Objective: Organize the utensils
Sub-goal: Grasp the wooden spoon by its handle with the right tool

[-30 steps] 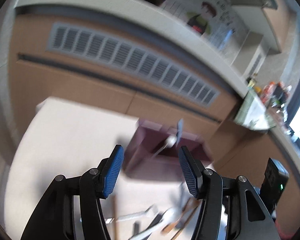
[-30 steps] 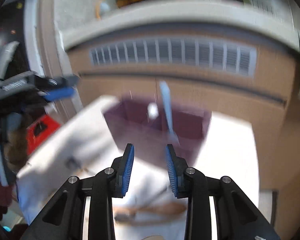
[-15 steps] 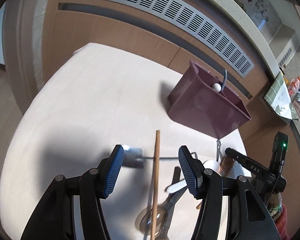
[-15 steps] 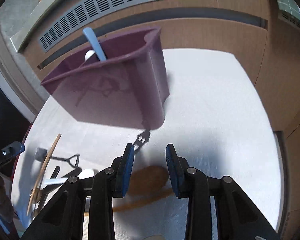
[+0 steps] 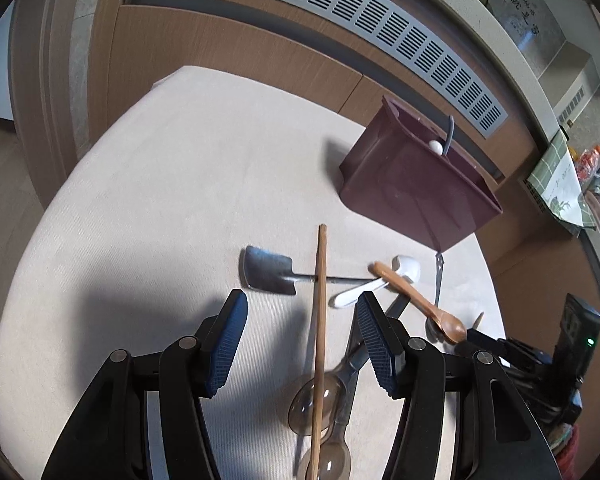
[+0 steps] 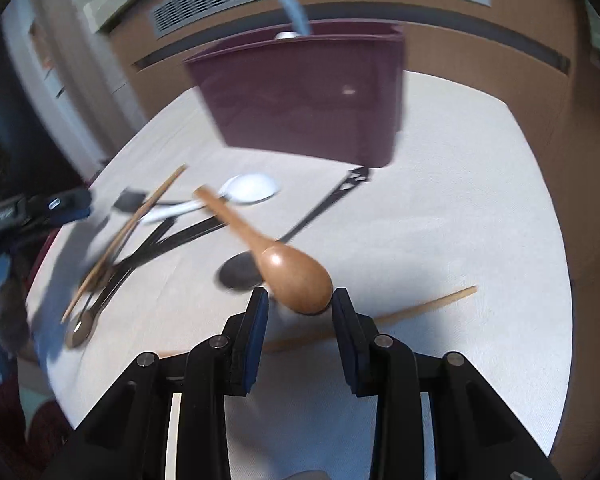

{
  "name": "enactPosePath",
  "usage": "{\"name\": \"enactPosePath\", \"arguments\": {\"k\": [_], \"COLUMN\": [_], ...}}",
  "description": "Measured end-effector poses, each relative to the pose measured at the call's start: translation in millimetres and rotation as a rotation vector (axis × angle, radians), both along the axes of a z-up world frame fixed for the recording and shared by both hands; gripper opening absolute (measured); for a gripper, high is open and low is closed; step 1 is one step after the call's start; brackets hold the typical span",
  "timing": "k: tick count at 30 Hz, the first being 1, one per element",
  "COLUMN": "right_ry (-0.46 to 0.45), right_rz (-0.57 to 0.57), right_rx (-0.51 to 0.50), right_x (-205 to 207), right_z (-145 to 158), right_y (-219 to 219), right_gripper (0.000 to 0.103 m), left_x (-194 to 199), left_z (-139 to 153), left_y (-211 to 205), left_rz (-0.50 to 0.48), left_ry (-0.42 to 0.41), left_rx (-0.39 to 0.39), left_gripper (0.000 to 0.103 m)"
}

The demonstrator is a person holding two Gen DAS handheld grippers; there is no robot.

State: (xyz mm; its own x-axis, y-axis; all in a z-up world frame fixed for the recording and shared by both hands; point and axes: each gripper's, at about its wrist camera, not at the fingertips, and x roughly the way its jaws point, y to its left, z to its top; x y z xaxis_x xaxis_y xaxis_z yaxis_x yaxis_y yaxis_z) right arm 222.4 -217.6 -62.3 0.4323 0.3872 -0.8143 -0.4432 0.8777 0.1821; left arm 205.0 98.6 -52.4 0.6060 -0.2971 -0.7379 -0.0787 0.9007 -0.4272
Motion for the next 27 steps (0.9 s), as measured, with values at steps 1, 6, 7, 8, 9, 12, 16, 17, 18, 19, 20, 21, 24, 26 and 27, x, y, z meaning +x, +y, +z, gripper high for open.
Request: {"name": "enactPosePath", "arguments": {"k": [1, 6, 7, 8, 9, 12, 16, 17, 18, 19, 20, 21, 24, 26, 27], "right_ry": [-0.007, -0.076, -0.090, -0.101, -0.107, -0.112, -0.105, -0.100, -0.098, -0.095, -0.098, -0.102, -0.086, -0.062, -0.062], "right_rz": [0.028, 0.135, 0.146, 0.155, 0.162, 0.174, 0.238, 0.253, 0.263, 0.272, 0.273, 0.270, 0.258, 0.239, 0.227], "right_rx": [0.000, -0.008, -0.015, -0.023, -0.031, -0.049, -0.044, -0.051, -0.065, -0.084, -0.110, -0.128, -0.162, -0.163, -0.153], "right_x": [-4.7, -17.9, -17.8, -17.1, -15.1, -4.9, 11.6, 16.9, 22.2, 27.0, 32.5, 35.8, 48.1, 53.5, 53.4], "right_z": [2.3, 18.5, 21.2, 23.1, 24.2, 24.5, 22.0, 19.6, 16.7, 13.1, 9.9, 7.4, 0.3, -3.4, -3.1], "right_y": [3.5, 26.1, 30.4, 34.8, 39.1, 50.4, 72.9, 79.6, 86.4, 92.7, 98.2, 100.6, 104.3, 102.8, 100.2], "right_gripper": [0.031, 0.031, 0.031, 0.031, 0.031, 0.031, 0.031, 0.031, 0.031, 0.031, 0.031, 0.031, 0.031, 0.029, 0.021], "left_x": [-0.3, -4.9, -6.6, -7.8, -9.0, -12.8, -15.6, -16.3, -17.3, -19.1, -20.4, -21.4, -22.1, -21.1, -20.9], "left_z": [-1.5, -2.4, -1.6, -0.6, 0.1, 1.7, 2.4, 3.0, 3.6, 4.6, 5.4, 5.9, 5.2, 3.4, 2.3], "left_y": [-0.1, 0.5, 0.6, 0.7, 0.9, 2.6, -0.9, -2.8, -4.4, -6.7, -7.9, -8.9, -8.1, -5.2, -4.2], "left_rz": [-0.001, -0.003, -0.003, -0.002, -0.002, 0.001, -0.015, -0.022, -0.031, -0.047, -0.058, -0.066, -0.075, -0.068, -0.065], "left_ry": [0.006, 0.013, 0.008, 0.004, -0.002, -0.019, -0.048, -0.055, -0.062, -0.073, -0.080, -0.085, -0.085, -0.077, -0.075], "left_rx": [-0.001, 0.014, 0.026, 0.037, 0.047, 0.072, 0.106, 0.116, 0.123, 0.133, 0.142, 0.152, 0.157, 0.133, 0.122], "left_gripper": [0.058, 0.058, 0.058, 0.058, 0.058, 0.058, 0.058, 0.058, 0.058, 0.058, 0.058, 0.059, 0.062, 0.063, 0.064]}}
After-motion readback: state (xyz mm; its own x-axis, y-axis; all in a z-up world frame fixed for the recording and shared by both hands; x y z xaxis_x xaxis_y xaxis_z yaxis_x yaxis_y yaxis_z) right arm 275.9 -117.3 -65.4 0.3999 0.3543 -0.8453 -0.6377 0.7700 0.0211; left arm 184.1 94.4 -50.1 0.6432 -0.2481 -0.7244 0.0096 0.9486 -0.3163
